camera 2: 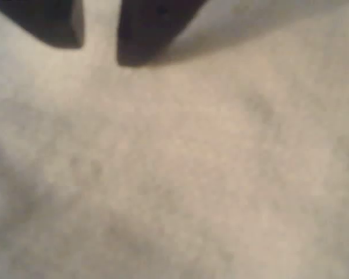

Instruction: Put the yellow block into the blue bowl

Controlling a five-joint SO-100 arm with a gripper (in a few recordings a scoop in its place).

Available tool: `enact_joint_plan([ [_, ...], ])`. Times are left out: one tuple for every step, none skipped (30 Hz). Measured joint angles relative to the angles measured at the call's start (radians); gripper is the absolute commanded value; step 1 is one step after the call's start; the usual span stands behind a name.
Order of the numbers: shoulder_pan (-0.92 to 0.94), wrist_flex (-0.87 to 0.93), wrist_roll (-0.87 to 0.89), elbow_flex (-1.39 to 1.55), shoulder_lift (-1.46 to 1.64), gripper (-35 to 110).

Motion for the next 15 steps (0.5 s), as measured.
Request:
enact_joint_plan([
  [0.000,0.000,0.000,0.000,0.000,0],
  [0.000,0.000,0.000,0.000,0.000,1],
  [0.000,0.000,0.000,0.000,0.000,1],
  [0.000,0.000,0.000,0.000,0.000,1],
  [0.000,0.000,0.000,0.000,0.000,1],
  [0.000,0.000,0.000,0.000,0.000,1],
  [0.000,0.000,0.000,-0.008,-0.003,1],
  [0.000,0.000,-0.006,-0.021,-0.011,1],
  [0.000,0.000,-0.006,-0.040,-0.009,1],
  [0.000,0.000,-0.006,-0.071,-0.009,1],
  [0.000,0.000,-0.006,-0.104,-0.011,1],
  [0.000,0.000,-0.006,-0.144,-0.011,1],
  [0.000,0.000,-0.006,-0.178,-0.011,1],
  [-0.005,0.000,-0.006,-0.212,-0.015,1],
  [-0.015,0.000,-0.006,-0.250,-0.046,1],
])
